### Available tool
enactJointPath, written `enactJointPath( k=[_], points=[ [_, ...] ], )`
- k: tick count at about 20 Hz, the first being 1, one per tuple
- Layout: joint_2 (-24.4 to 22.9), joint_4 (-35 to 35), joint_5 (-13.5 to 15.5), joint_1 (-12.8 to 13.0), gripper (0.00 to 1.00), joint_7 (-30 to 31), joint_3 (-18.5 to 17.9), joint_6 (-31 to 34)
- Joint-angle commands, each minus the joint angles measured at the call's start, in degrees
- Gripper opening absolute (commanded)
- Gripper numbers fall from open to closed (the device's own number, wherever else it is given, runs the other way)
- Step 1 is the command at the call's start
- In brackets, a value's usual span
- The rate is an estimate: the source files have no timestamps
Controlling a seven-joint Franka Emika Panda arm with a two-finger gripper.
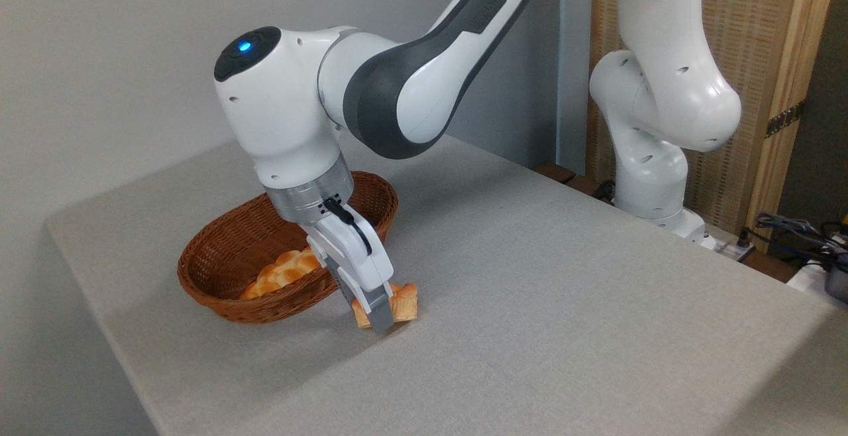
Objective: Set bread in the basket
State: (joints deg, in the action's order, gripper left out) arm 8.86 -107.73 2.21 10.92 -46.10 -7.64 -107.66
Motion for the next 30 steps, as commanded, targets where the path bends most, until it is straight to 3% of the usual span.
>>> enactJointPath(
  k=[1,6,13,14,16,17,23,28,30],
  points=[
    [-1.3,-0.6,0.0,0.1,0.35,-1.2,-0.2,1.0],
    [-3.8,0.1,2.3,-0.1,0.36,-1.2,-0.6,1.0],
    [-6.2,4.6,11.5,0.6,0.42,-0.4,1.6,1.0],
    [-6.3,4.7,12.8,0.6,0.56,0.3,2.6,1.0],
    [-6.3,4.7,13.5,0.7,0.95,3.2,5.9,0.2],
    [-6.1,4.7,13.4,0.6,1.00,4.5,7.5,-0.1],
    [-5.5,4.7,13.2,0.9,1.00,5.0,11.2,-0.1],
    [-5.6,4.7,12.9,0.8,1.00,4.9,10.8,-0.3],
    [-6.1,4.8,11.1,0.2,1.00,4.6,9.7,-1.8]
  ],
)
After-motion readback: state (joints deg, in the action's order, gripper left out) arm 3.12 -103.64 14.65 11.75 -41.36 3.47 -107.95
